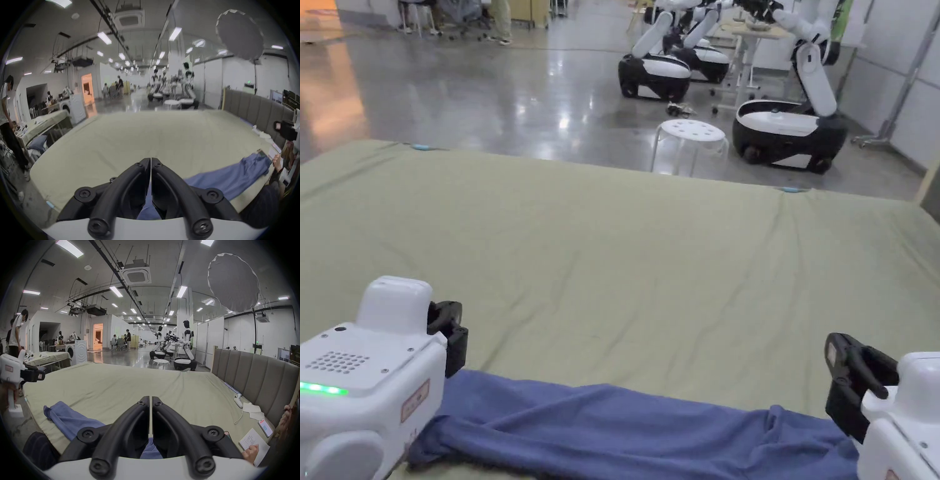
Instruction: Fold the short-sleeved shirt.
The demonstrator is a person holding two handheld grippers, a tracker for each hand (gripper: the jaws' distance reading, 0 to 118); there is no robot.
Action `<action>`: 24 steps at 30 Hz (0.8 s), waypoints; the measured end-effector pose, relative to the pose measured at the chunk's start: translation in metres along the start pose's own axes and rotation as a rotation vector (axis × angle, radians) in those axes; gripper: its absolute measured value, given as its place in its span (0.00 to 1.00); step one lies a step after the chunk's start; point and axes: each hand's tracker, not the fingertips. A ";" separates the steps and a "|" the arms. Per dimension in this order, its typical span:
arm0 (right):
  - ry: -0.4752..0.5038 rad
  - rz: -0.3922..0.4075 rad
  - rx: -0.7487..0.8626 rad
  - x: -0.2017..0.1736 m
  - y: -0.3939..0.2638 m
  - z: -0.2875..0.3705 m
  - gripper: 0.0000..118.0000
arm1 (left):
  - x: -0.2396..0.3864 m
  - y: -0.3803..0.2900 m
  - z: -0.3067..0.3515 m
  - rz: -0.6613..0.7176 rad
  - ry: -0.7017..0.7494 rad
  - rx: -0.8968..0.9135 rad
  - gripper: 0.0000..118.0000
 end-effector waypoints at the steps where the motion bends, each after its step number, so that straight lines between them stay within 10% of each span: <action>1: 0.004 0.001 -0.007 -0.002 -0.001 0.000 0.04 | -0.017 -0.002 -0.004 0.002 -0.004 -0.056 0.19; 2: 0.005 0.002 -0.015 -0.004 -0.003 -0.001 0.04 | -0.038 -0.004 -0.009 0.033 -0.047 -0.115 0.25; 5: 0.027 -0.014 -0.051 -0.012 -0.010 -0.005 0.04 | -0.088 -0.019 -0.024 0.207 -0.221 -0.276 0.89; 18: 0.062 -0.035 -0.141 -0.048 -0.025 -0.020 0.04 | -0.141 -0.145 -0.147 0.972 -0.860 -0.525 0.89; 20: 0.055 -0.032 -0.145 -0.048 -0.023 -0.022 0.04 | -0.123 -0.144 -0.158 0.997 -0.928 -0.520 0.82; 21: 0.052 -0.032 -0.145 -0.048 -0.021 -0.022 0.04 | -0.115 -0.144 -0.163 0.982 -0.888 -0.537 0.60; 22: 0.049 -0.032 -0.146 -0.047 -0.020 -0.023 0.04 | -0.114 -0.139 -0.165 0.959 -0.865 -0.548 0.13; 24: 0.044 -0.034 -0.143 -0.047 -0.020 -0.022 0.04 | -0.098 -0.132 -0.165 0.810 -0.630 -0.671 0.06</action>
